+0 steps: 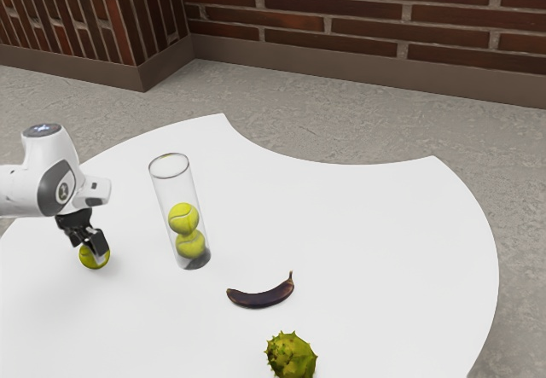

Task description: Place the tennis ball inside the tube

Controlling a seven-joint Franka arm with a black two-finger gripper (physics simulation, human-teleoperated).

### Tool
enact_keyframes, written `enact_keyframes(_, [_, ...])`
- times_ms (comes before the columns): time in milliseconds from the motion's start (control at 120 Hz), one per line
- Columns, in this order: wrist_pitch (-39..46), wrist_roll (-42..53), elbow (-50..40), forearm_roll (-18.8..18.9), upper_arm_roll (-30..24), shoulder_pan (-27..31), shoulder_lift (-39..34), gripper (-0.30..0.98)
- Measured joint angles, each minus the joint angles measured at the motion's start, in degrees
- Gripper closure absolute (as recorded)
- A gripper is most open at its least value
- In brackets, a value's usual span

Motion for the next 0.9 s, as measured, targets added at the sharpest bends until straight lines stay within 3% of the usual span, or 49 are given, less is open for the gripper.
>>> enact_keyframes(142, [0.2,0.6,0.0,-1.7,-0.2,0.0,0.1,0.08])
enact_keyframes(308, [0.0,1.0,0.0,-3.6,-0.3,0.0,0.1,0.32])
enact_keyframes(508, [-2.4,1.1,0.7,-4.1,-0.4,0.0,-1.5,0.32])
enact_keyframes(900, [-21.1,0.9,4.5,-3.1,-0.8,-3.0,-18.6,0.37])
